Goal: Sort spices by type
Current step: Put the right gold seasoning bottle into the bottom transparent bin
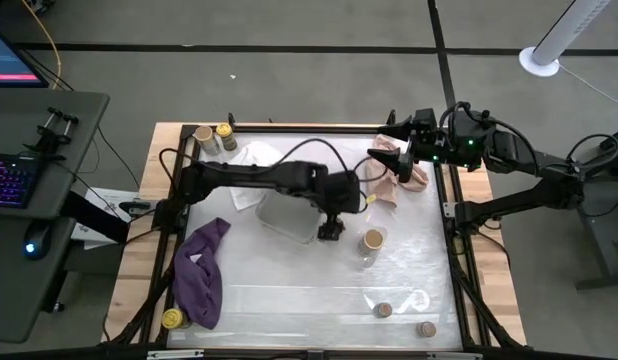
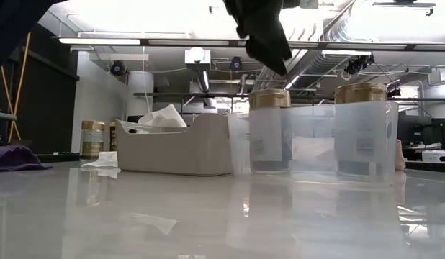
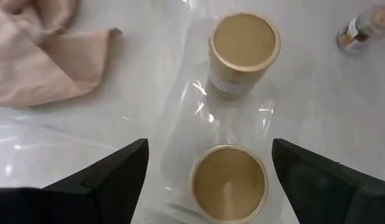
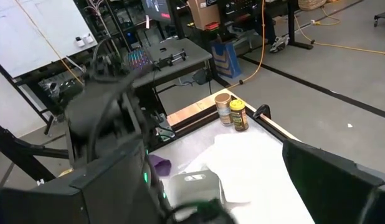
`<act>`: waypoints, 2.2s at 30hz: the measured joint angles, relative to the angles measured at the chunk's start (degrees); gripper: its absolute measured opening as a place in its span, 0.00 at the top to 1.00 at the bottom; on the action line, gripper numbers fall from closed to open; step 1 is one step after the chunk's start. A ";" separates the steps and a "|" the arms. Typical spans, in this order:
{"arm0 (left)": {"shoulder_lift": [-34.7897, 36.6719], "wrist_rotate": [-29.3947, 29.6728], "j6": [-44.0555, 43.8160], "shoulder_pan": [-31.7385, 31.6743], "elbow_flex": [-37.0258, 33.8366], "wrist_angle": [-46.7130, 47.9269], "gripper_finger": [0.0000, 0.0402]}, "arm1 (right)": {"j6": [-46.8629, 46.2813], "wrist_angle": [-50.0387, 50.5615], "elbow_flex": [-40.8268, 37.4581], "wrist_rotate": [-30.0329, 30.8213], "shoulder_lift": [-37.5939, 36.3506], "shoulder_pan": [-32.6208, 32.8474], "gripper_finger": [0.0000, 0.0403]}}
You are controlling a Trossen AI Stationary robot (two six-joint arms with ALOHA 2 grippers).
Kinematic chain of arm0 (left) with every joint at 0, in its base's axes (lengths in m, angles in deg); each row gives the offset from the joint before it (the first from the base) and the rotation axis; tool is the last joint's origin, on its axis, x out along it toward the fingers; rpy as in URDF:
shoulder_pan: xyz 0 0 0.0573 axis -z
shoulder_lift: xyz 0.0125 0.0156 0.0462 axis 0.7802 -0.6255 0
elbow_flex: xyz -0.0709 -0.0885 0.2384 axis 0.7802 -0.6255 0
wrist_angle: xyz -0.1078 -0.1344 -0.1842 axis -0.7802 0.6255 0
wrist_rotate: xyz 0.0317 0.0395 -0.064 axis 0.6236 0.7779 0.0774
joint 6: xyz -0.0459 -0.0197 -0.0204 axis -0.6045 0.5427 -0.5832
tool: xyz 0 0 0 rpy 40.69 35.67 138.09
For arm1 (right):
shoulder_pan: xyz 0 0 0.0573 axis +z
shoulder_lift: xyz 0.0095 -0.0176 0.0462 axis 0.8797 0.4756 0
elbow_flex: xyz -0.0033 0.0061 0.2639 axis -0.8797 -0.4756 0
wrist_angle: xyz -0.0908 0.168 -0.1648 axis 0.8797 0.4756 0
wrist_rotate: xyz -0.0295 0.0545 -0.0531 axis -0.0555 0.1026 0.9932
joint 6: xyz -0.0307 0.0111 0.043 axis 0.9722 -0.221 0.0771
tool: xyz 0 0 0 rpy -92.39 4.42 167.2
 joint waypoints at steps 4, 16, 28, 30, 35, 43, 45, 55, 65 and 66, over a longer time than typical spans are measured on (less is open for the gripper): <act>0.32 0.12 -0.10 -2.16 5.53 7.18 0.19 | 0.14 0.00 0.00 -0.01 0.01 0.00 0.06; 18.15 0.17 -9.71 -7.05 -17.39 0.79 0.25 | 1.04 6.16 -0.02 -0.03 0.03 0.01 0.06; 22.80 14.00 7.15 4.58 -40.97 -25.58 0.95 | -0.27 6.79 -0.02 -0.30 0.05 0.07 0.06; 20.88 13.11 8.56 4.41 -39.64 -24.90 0.96 | -0.28 6.92 -0.02 -0.29 0.05 0.07 0.06; 16.35 12.20 11.91 4.10 -36.48 -19.15 0.99 | -0.47 6.93 -0.02 -0.27 0.05 0.07 0.06; 14.43 11.69 13.49 3.96 -33.39 -19.00 1.00 | -1.56 6.91 -0.02 -0.25 0.05 0.07 0.06; 14.43 11.27 13.95 3.97 -33.39 -19.63 1.00 | -1.54 6.88 -0.02 -0.25 0.05 0.07 0.06; 12.56 11.64 15.51 3.47 -33.41 -18.87 1.00 | -1.78 6.86 -0.02 -0.23 0.05 0.07 0.06; 12.48 11.34 15.98 4.60 -33.43 -20.58 1.00 | -1.78 6.84 -0.02 -0.03 0.05 0.04 0.06; 12.31 11.36 15.98 4.60 -33.43 -20.76 1.00 | -1.78 6.84 -0.02 -0.03 0.05 0.04 0.06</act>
